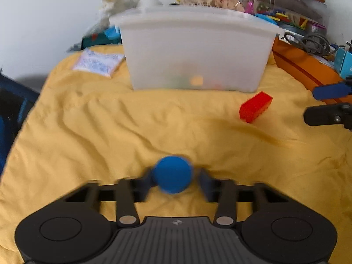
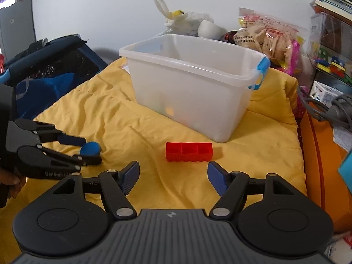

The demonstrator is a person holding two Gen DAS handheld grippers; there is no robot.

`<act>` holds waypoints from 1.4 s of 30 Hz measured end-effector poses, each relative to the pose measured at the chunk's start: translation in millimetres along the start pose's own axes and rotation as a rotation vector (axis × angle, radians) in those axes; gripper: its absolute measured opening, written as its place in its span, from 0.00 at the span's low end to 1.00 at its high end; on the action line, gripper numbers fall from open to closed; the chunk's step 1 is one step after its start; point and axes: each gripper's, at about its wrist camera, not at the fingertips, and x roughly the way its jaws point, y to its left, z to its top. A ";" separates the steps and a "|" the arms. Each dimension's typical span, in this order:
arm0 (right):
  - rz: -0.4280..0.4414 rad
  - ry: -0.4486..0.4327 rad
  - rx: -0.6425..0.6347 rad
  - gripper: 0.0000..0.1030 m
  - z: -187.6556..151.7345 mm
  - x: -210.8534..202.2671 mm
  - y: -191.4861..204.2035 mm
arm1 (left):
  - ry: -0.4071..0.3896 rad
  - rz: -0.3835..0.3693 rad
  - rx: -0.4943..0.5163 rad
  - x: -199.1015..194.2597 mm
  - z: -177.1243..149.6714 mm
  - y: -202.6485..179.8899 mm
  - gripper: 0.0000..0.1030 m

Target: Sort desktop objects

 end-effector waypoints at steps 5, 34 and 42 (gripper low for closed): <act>-0.057 0.026 -0.341 0.67 0.7 34.5 11.7 | 0.017 -0.043 0.033 -10.8 -3.6 -8.5 0.40; 0.133 0.260 0.287 0.35 -45.8 16.9 -23.4 | 0.055 -0.122 0.121 -40.5 -37.1 -35.4 0.41; 0.131 0.215 0.124 0.46 -34.6 -34.1 28.8 | 0.048 -0.123 0.128 -43.3 -39.6 -34.7 0.41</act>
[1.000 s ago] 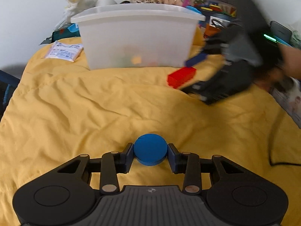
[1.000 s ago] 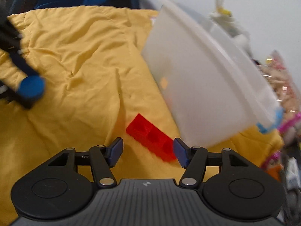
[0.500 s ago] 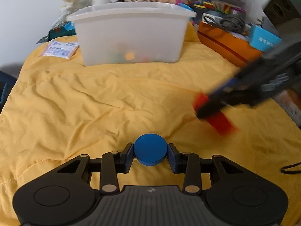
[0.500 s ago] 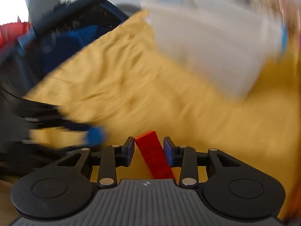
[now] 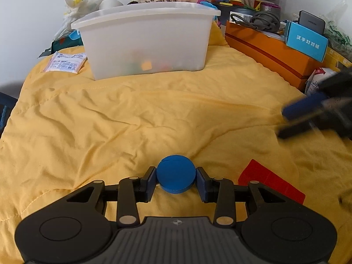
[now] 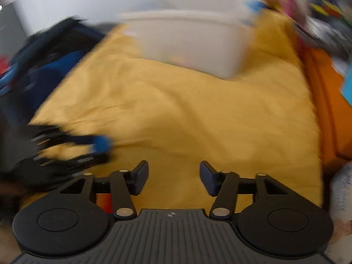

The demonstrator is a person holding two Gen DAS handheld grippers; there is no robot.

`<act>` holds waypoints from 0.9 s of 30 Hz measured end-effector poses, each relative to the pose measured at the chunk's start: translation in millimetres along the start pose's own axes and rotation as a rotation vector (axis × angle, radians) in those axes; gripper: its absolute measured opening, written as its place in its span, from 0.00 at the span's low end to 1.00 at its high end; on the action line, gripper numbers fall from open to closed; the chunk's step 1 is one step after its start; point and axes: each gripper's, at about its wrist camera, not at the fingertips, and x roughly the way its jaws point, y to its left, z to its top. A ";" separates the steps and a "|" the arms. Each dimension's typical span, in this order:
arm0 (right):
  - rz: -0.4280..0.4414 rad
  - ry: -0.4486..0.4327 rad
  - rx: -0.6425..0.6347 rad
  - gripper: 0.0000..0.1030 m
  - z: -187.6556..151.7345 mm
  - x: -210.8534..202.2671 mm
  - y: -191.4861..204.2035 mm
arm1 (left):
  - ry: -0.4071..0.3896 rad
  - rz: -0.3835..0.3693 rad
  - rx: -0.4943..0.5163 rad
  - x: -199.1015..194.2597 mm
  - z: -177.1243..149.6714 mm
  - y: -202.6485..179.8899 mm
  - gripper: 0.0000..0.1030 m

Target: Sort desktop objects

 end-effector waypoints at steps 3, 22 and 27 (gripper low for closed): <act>0.015 0.007 -0.210 0.37 -16.5 -6.9 58.2 | -0.002 -0.001 0.002 -0.1 -0.4 0.7 0.41; 0.139 0.076 0.379 0.27 -33.7 19.7 -39.8 | -0.013 -0.002 0.015 -0.8 -2.3 -0.1 0.41; 0.099 0.045 0.489 0.30 -35.7 20.7 -60.9 | -0.013 0.001 0.017 -0.9 -2.2 -1.0 0.41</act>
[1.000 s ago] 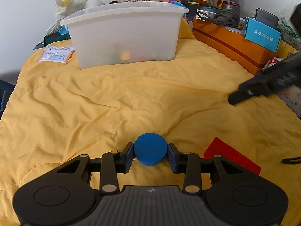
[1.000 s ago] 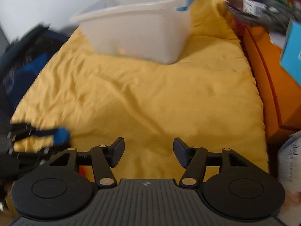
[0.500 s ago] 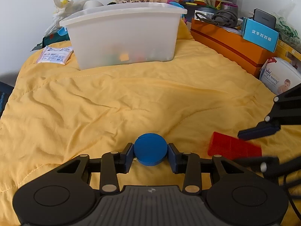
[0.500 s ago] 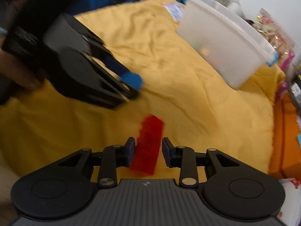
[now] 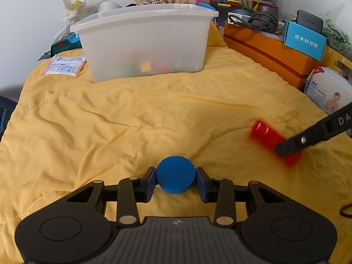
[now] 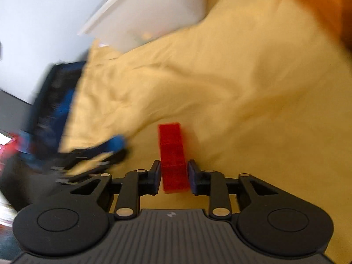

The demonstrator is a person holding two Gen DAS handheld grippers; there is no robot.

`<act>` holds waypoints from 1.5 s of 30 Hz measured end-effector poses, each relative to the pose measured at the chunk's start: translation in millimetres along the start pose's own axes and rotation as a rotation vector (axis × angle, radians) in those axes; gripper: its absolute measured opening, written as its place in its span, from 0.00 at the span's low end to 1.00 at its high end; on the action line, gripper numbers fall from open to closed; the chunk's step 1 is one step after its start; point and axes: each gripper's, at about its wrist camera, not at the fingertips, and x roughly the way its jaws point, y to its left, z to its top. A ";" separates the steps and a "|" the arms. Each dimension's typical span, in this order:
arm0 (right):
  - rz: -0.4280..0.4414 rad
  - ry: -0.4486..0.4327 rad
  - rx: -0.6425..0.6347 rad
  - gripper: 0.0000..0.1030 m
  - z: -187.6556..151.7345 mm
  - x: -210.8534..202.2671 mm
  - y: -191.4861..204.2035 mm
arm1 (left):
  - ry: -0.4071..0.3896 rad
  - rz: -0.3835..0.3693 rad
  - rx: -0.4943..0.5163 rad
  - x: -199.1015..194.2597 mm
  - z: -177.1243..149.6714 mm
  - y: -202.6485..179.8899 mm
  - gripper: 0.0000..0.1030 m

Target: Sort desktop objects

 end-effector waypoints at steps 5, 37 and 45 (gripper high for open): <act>-0.231 -0.139 -0.237 0.46 -5.1 -15.4 23.0 | 0.002 0.010 0.004 0.4 1.4 -2.7 0.41; 0.063 0.014 0.006 0.30 -5.9 13.3 5.1 | 0.000 0.050 -0.014 1.0 -0.8 -5.8 0.52; -0.138 -0.141 -0.172 0.37 -3.6 -12.2 29.2 | -0.015 0.051 -0.004 1.7 -2.7 -9.5 0.48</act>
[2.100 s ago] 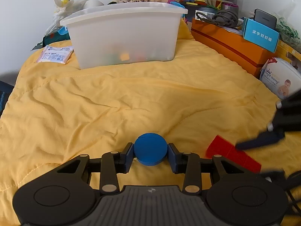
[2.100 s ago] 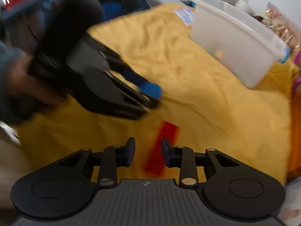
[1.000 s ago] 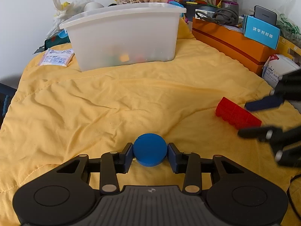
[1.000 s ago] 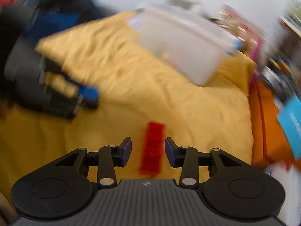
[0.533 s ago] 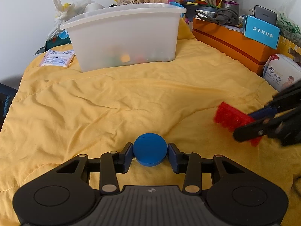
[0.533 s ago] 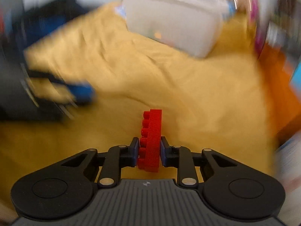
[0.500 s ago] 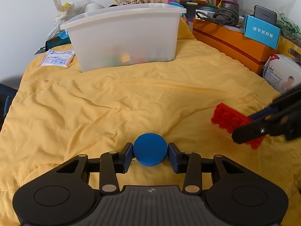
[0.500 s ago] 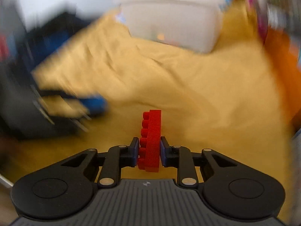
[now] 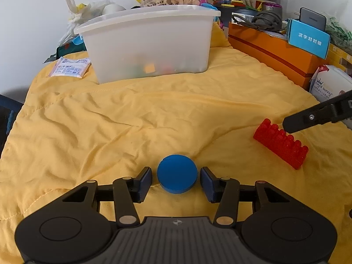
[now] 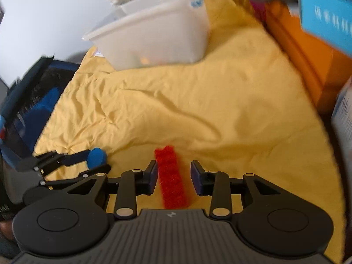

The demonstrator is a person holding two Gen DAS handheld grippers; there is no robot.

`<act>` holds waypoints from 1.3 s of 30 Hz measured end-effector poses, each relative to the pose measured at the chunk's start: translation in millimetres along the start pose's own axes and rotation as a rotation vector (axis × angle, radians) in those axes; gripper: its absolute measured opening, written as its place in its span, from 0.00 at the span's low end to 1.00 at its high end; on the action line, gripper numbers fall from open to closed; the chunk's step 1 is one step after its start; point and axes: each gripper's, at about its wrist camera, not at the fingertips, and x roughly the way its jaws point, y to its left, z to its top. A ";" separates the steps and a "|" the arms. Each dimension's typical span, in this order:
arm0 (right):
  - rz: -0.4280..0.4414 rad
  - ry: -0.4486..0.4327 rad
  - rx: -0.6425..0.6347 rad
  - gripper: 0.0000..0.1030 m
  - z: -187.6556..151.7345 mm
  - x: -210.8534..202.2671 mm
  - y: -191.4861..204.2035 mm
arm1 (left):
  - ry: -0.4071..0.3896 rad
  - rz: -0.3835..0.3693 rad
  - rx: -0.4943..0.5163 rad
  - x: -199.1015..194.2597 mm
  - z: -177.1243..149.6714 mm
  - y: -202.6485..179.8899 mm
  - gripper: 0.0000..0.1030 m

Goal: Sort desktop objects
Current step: 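Carry the blue disc and red brick over the bin and open both grippers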

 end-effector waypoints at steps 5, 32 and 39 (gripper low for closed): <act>-0.055 -0.018 -0.200 0.55 -7.7 -1.6 30.8 | -0.004 0.010 0.040 -0.9 0.1 -8.3 0.41; -0.110 -0.218 -0.362 0.27 143.5 -11.0 44.9 | -0.408 -0.008 -0.031 -23.3 186.4 46.0 0.40; -0.211 -0.289 -0.337 0.67 223.3 14.1 42.2 | -0.285 0.134 0.087 26.2 250.4 39.9 0.55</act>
